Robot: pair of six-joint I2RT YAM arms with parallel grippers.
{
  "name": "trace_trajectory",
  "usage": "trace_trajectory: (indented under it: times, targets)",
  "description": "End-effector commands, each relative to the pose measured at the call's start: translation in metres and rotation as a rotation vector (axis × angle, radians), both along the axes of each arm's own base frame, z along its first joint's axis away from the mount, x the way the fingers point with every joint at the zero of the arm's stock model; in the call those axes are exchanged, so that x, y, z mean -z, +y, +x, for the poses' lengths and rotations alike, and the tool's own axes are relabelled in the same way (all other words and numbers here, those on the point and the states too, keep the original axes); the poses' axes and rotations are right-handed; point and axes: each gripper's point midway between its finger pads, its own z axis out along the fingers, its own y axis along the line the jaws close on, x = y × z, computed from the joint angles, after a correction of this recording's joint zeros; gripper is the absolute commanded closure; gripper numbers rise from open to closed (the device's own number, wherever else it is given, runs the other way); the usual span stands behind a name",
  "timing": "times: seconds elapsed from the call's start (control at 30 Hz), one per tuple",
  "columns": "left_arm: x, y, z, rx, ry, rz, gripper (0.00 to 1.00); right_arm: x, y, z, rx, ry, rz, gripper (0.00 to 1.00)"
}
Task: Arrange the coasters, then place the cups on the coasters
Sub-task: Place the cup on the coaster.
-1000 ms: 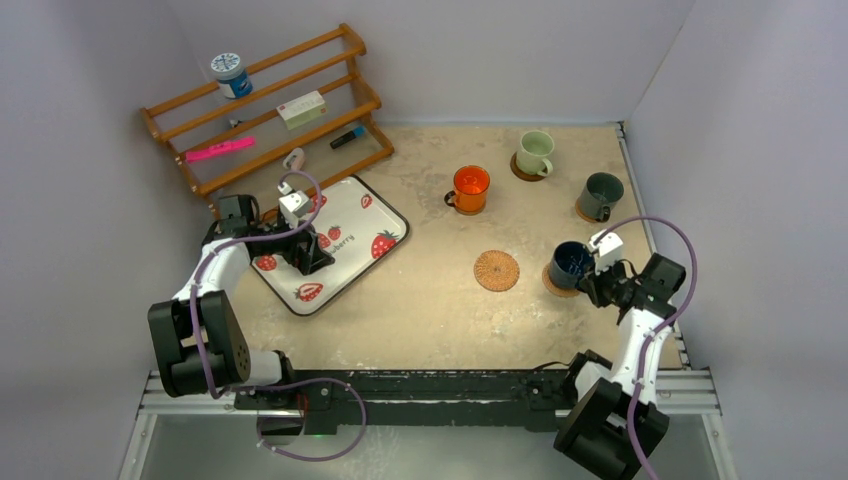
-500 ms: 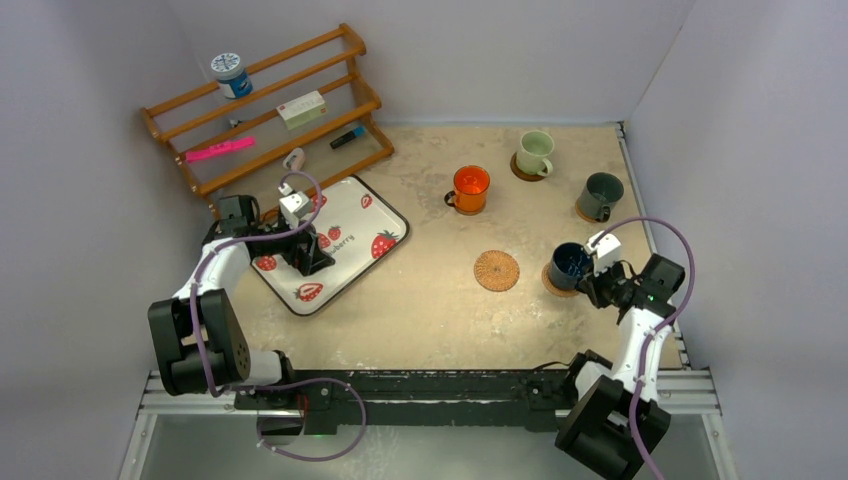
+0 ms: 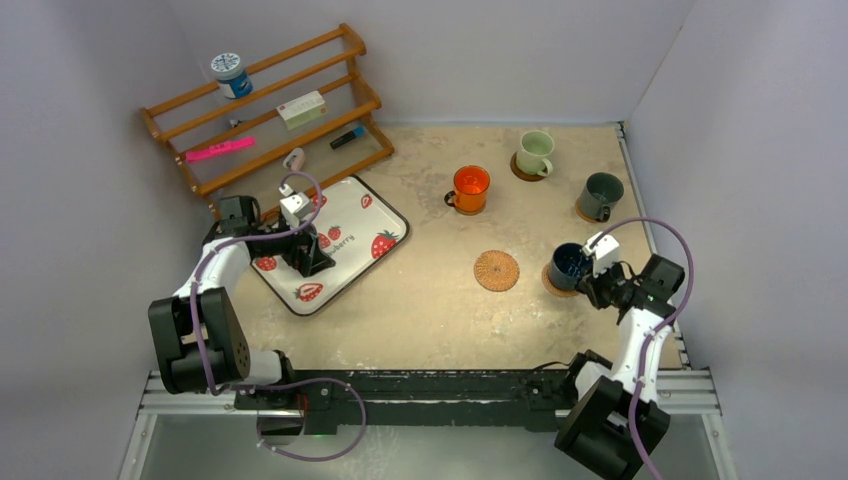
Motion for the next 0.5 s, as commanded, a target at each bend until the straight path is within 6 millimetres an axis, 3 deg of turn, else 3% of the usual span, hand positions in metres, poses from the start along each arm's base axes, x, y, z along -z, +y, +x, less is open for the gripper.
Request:
trace_trajectory:
  times: [0.0,0.47]
  targets:
    - [-0.0089,-0.005,0.002,0.043,-0.04,-0.032,0.0,-0.0058,0.0064,-0.0018,-0.039,-0.023,0.005,0.74]
    - [-0.0087,-0.0053,0.0016,0.046,-0.038,-0.032,0.0,-0.0106,0.0062,-0.0088,-0.042,-0.011,-0.026,0.55]
